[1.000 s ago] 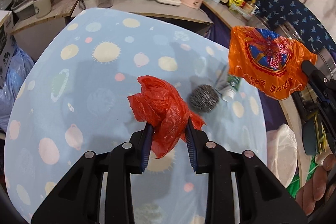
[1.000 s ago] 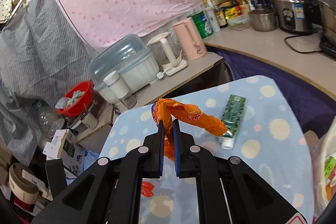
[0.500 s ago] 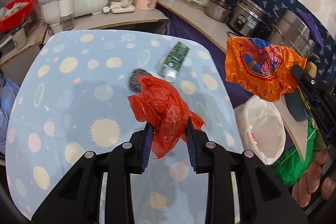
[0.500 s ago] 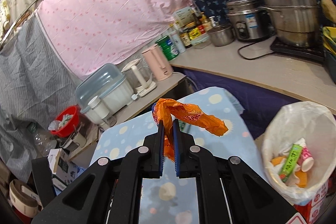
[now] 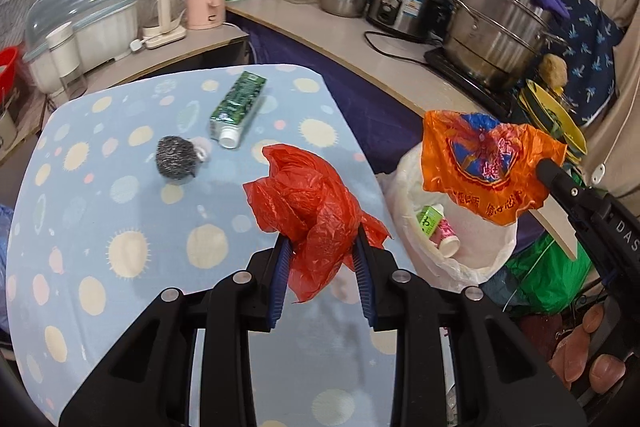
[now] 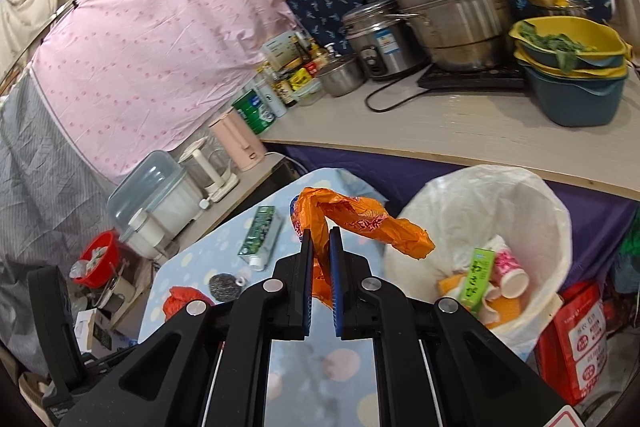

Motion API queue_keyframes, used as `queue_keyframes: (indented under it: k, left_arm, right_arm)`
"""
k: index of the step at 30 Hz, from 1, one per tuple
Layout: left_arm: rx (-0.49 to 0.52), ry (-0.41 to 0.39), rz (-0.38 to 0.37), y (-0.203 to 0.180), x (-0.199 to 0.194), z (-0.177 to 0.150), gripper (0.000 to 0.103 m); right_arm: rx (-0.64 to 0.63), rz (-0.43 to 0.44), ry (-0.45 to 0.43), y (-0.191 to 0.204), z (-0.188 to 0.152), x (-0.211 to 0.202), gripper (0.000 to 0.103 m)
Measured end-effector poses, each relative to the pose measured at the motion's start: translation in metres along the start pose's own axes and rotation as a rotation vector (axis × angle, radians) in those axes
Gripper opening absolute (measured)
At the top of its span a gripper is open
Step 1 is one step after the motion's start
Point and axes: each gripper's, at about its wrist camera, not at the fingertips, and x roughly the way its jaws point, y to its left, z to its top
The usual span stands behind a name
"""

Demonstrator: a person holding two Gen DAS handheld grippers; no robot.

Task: Collect trash
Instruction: 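Carry the held red and orange bags over the trash bin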

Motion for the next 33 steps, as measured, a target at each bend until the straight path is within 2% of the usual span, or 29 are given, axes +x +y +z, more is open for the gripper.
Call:
queue_keyframes:
  k: [14,22,33]
  left_arm:
    - [0.135,0.048,-0.027,-0.08,0.036,-0.002,0.029]
    - [0.199,0.064,-0.035,-0.12,0.054,0.001,0.029]
    - [0.25,0.089,-0.046,-0.154,0.08,0.005,0.029]
  right_arm:
    - [0.09,-0.116,-0.031,-0.084,-0.003,-0.022,0.008]
    - [0.123,-0.145,-0.029,-0.113,-0.005,-0.021,0.008]
    - [0.16,-0.158,-0.009,-0.136,-0.003,-0.008,0.008]
